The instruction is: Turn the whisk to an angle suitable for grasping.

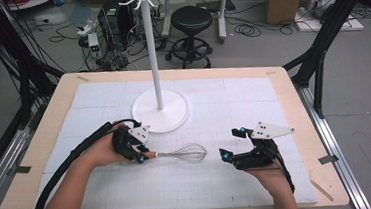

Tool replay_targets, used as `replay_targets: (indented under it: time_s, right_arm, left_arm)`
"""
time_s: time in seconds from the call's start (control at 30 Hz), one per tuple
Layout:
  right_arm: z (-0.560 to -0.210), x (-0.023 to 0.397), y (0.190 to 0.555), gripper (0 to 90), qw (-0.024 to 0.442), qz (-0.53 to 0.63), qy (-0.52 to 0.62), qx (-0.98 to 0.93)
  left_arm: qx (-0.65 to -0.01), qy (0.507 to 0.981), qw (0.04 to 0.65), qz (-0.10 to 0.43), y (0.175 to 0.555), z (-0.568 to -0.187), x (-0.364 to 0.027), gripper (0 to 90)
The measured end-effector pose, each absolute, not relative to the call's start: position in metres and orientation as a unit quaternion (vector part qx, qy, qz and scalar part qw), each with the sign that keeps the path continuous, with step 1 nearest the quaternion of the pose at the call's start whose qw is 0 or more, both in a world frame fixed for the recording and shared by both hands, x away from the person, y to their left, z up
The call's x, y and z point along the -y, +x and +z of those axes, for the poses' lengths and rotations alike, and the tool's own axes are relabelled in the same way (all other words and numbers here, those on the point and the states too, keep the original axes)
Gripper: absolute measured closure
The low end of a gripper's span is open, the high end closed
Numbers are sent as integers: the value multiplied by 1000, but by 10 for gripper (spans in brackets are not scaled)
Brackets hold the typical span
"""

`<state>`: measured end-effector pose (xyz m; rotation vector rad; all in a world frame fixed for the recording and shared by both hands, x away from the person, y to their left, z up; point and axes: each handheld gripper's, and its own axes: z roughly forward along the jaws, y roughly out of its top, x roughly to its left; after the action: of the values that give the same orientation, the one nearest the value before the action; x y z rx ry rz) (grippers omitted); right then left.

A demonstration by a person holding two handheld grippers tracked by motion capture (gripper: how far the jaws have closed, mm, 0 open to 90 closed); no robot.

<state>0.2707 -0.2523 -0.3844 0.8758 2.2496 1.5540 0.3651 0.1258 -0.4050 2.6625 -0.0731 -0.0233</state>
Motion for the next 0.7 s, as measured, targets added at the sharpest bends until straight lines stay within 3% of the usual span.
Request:
replay_targets:
  time_s: [0.37, 0.7]
  right_arm:
    - [-383, 256, 270, 149, 138, 538, 303, -774]
    - [-383, 259, 270, 149, 138, 539, 306, -773]
  left_arm:
    - [48, 972, 231, -10, 368, -402, -66, 696]
    - [51, 971, 232, -11, 369, -407, -50, 685]
